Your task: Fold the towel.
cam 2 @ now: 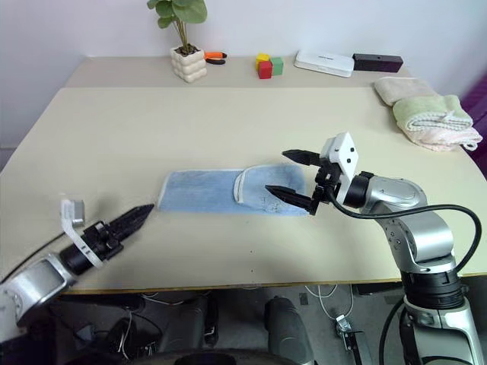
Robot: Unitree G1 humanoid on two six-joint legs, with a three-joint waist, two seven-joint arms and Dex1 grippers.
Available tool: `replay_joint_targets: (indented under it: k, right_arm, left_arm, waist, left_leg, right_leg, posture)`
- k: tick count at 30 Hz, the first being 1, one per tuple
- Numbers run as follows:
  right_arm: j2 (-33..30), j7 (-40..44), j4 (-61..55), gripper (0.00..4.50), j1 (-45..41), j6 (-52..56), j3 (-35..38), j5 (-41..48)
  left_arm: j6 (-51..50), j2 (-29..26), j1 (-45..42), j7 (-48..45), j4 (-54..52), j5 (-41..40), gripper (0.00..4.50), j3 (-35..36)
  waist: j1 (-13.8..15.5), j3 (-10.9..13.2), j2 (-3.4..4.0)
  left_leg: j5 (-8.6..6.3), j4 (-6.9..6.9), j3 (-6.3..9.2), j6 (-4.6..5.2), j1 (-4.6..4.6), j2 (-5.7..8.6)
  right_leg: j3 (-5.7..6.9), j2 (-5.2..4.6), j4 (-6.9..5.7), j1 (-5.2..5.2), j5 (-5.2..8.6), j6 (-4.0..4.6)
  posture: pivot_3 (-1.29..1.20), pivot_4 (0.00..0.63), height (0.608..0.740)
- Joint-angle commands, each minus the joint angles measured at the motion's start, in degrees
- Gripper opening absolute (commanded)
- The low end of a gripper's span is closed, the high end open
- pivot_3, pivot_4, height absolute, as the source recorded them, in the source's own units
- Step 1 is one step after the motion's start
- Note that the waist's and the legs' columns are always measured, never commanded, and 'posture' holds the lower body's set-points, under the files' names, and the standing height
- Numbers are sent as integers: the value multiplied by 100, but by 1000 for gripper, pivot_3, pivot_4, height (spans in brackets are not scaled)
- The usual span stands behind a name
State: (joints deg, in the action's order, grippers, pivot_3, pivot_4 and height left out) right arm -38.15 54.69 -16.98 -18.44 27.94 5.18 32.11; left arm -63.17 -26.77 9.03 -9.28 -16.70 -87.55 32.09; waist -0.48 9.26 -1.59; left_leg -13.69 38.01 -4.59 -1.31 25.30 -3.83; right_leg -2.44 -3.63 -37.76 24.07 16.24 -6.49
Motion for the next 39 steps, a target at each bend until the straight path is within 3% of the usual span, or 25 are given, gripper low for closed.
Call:
replay_joint_targets:
  k: [1, 5, 15, 18, 23, 25, 27, 34, 39]
  right_arm:
    - [67, -17, -14, 4471, -103, -192, -2, -29]
    - [129, -58, 61, 4471, -175, -282, -89, -136]
    - [150, -278, 1, 4471, -128, -310, -64, -216]
    - [140, -344, -13, 4500, -132, -323, -49, -231]
    - [133, -435, -48, 4500, -98, -335, -44, -263]
    - [126, -488, -69, 4500, -69, -337, -22, -275]
    - [106, -525, -67, 4500, -42, -339, 10, -279]
    - [-407, -206, 275, 4500, 423, -530, 677, -225]
    - [-683, -48, 439, 4500, 710, -657, 972, -253]
  left_arm:
    - [158, 1, -71, 595, -132, -643, 4500, -269]
    - [374, 14, -273, 1053, 147, -1060, 4500, -548]
    - [720, 156, -1084, 1692, 1123, -770, 4500, -1166]
    - [744, 214, -1366, 1785, 1487, -768, 3644, -1192]
    - [676, 268, -1792, 1645, 1796, -579, 1218, -1247]
    - [680, 307, -1880, 1624, 1823, -532, 884, -1255]
    - [682, 346, -1924, 1557, 1783, -529, 60, -1232]
    - [929, 341, -2335, 742, 970, -330, 60, -1218]
    - [1045, 49, -2764, -311, 538, 743, 60, -1785]
  waist:
    - [7, 0, 0]
    - [-8, 0, 0]
    - [44, -4, 8]
    - [67, -5, 9]
    - [105, -5, 10]
    - [127, -6, 10]
    - [124, -7, 13]
    - [122, -3, 7]
    - [84, -5, 12]
  left_leg:
    - [0, 0, 0, 0, -1, 2]
    - [0, 1, -2, 0, -2, 3]
    - [0, 0, 0, 0, -28, 7]
    - [-3, -17, -4, -1, -88, 7]
    - [-4, -18, -4, 0, -91, 7]
    - [-4, -21, -6, 0, -90, 7]
    - [-4, -20, -3, 0, -91, 7]
    - [-6, -22, -7, 2, -84, 9]
    - [-6, -27, -10, 2, -86, 11]
  right_leg:
    - [0, -1, 0, -2, 1, 2]
    - [-1, -1, 10, -9, 1, 4]
    - [8, 1, 25, -46, 1, 6]
    - [9, -1, 58, -106, 3, 17]
    - [9, -3, 62, -112, 4, 21]
    - [9, -6, 64, -111, 3, 22]
    - [10, -7, 64, -113, 3, 24]
    - [11, -12, 79, -113, 2, 26]
    - [10, -10, 87, -115, 1, 28]
  posture:
    - [0, 150, 735]
    - [0, 150, 735]
    - [0, 150, 735]
    - [0, 150, 735]
    - [0, 150, 735]
    - [0, 150, 735]
    - [0, 150, 735]
    - [0, 150, 735]
    - [0, 150, 735]
